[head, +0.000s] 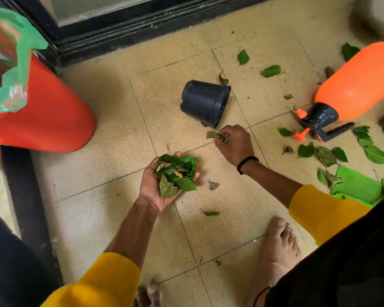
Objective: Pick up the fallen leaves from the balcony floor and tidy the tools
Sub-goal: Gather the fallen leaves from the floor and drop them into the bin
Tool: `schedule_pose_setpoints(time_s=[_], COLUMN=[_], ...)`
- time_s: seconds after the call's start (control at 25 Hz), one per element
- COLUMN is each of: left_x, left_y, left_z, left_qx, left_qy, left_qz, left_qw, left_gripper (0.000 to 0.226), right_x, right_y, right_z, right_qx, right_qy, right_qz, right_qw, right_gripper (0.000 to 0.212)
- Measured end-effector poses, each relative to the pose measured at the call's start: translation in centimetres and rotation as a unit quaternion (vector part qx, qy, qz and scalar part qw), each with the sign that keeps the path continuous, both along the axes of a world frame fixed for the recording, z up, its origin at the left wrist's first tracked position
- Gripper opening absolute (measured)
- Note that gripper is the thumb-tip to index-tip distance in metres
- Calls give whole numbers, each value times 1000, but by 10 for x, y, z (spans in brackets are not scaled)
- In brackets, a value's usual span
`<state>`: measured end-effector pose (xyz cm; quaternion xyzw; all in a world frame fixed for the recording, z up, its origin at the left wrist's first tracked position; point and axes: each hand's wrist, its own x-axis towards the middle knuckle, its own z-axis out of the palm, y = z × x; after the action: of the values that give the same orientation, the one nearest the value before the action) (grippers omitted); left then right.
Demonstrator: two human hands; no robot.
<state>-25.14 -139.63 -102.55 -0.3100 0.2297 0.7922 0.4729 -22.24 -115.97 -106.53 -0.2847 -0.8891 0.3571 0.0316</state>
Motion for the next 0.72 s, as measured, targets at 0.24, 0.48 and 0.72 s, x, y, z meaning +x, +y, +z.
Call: schedule_pose_setpoints(time_s=[0.24, 0.48, 0.72], left_x=[5, -24, -111], left_y=[9, 41, 24], left_z=[-3, 31, 115], left_qx=[-2, 35, 30], left_qy=[13, 20, 80], left_qz=[-23, 35, 139], left_qw=[1000, 999, 987], left_gripper=[37, 43, 41], right_x=[24, -23, -113], right_y=[-3, -37, -73], right_z=[62, 159, 235], right_qx=[-350, -77, 33], right_qy=[-13, -44, -8], right_qz=[-43, 276, 332], right_qw=[936, 957, 943], right_gripper=[19, 13, 10])
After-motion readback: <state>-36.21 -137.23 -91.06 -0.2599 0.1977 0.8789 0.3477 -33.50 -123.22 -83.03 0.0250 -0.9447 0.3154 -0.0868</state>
